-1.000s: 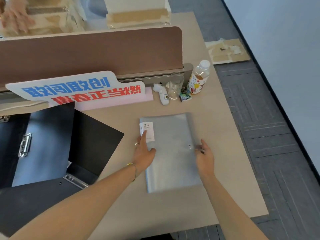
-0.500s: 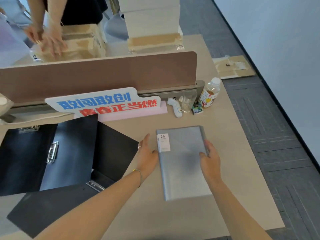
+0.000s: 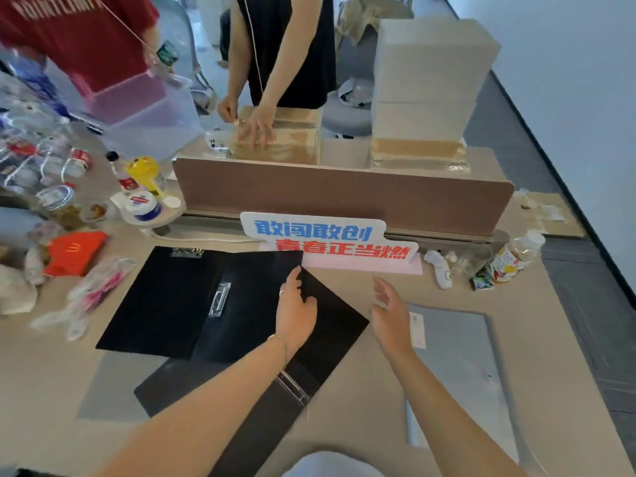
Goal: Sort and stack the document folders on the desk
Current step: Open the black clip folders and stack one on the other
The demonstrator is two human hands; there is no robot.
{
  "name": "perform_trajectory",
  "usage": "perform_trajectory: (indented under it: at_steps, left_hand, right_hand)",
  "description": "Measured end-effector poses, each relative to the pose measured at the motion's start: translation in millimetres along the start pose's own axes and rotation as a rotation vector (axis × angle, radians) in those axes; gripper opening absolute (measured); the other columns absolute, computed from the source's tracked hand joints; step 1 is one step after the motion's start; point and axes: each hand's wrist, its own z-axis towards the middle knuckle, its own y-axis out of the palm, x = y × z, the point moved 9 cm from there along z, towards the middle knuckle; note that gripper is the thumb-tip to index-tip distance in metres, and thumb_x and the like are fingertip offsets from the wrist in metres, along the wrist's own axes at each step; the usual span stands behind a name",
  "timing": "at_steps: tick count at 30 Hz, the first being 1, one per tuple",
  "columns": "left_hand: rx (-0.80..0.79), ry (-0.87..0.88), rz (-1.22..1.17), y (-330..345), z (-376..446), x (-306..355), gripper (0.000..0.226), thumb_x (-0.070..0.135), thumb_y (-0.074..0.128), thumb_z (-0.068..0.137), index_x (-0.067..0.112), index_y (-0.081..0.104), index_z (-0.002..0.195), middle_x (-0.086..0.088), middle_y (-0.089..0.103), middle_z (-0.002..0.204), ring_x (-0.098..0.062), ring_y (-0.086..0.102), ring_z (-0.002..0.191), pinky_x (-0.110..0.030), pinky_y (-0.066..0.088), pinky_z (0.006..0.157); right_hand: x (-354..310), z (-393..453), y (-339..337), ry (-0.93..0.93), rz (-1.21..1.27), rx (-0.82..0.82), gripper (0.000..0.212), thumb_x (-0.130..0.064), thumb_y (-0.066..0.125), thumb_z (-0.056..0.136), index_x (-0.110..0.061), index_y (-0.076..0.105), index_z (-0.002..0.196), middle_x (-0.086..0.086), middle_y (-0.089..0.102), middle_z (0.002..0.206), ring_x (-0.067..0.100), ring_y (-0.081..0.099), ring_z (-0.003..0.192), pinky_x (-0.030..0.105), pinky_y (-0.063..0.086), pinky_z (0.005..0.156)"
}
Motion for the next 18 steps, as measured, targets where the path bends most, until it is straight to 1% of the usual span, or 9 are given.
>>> perform_trajectory:
  at_steps: [4,7,9,11,13,14,16,18]
  left_hand:
    - [0.078,-0.047,-0.039,-64,19,-38,0.074,0.003,0.059,0.095,0.033,0.028,0.156,-0.001,0.045,0.151,-0.021,0.047,0.138,-0.041,0.047,0.11]
    - [0.119,-0.094,-0.076,-107,33,-69,0.074,0.001,0.059,0.095,0.032,0.029,0.156,-0.001,0.046,0.151,-0.021,0.048,0.138,-0.041,0.047,0.11]
    - [0.149,-0.122,-0.079,-137,43,-89,0.072,0.001,0.058,0.096,0.031,0.029,0.156,-0.001,0.044,0.152,-0.021,0.05,0.136,-0.04,0.049,0.108]
    - [0.187,-0.154,-0.064,-163,52,-108,0.073,0.001,0.058,0.096,0.033,0.029,0.155,-0.003,0.045,0.15,-0.02,0.057,0.127,-0.041,0.055,0.1]
    - [0.22,-0.188,-0.061,-190,60,-128,0.075,0.001,0.06,0.095,0.031,0.029,0.156,-0.003,0.046,0.148,-0.012,0.057,0.117,-0.04,0.057,0.097]
    - [0.233,-0.204,-0.061,-202,64,-138,0.075,0.0,0.06,0.095,0.031,0.029,0.156,-0.003,0.045,0.148,-0.007,0.054,0.112,-0.038,0.056,0.098]
    - [0.266,-0.237,-0.047,-227,71,-159,0.073,0.0,0.058,0.095,0.03,0.029,0.156,-0.003,0.044,0.15,0.0,0.052,0.096,-0.031,0.056,0.095]
    - [0.3,-0.264,-0.014,-251,78,-177,0.071,0.002,0.057,0.096,0.031,0.029,0.156,-0.003,0.043,0.152,0.004,0.05,0.085,-0.024,0.054,0.088]
  right_hand:
    - [-18,-5,56,-0.017,-0.067,-0.09,0.049,-0.008,0.059,0.094,-0.029,0.052,0.137,-0.005,0.054,0.14,0.016,0.051,0.128,0.034,0.044,0.104]
    - [-27,-7,102,-0.004,-0.103,-0.144,0.047,-0.008,0.06,0.094,-0.03,0.053,0.135,-0.005,0.056,0.138,0.015,0.054,0.125,0.036,0.046,0.105]
    - [-35,-8,139,-0.022,-0.132,-0.202,0.049,-0.004,0.06,0.093,-0.027,0.055,0.135,-0.004,0.058,0.138,0.015,0.056,0.125,0.032,0.047,0.102]
    - [-42,-11,174,-0.028,-0.166,-0.282,0.055,0.0,0.058,0.092,-0.027,0.053,0.14,-0.003,0.056,0.139,0.015,0.054,0.127,0.025,0.046,0.095]
    - [-47,-13,213,-0.024,-0.22,-0.368,0.059,0.002,0.056,0.092,-0.028,0.049,0.143,-0.001,0.054,0.141,0.016,0.052,0.129,0.021,0.044,0.09]
    - [-50,-13,233,-0.023,-0.245,-0.41,0.061,0.002,0.055,0.091,-0.029,0.049,0.143,-0.001,0.053,0.142,0.016,0.051,0.129,0.023,0.045,0.091]
    - [-53,-13,269,-0.02,-0.306,-0.483,0.062,0.002,0.055,0.09,-0.029,0.048,0.144,0.0,0.051,0.144,0.018,0.05,0.131,0.029,0.046,0.098]
    - [-53,-14,302,-0.027,-0.382,-0.555,0.062,-0.001,0.055,0.089,-0.029,0.048,0.144,0.0,0.05,0.146,0.018,0.05,0.13,0.03,0.045,0.099]
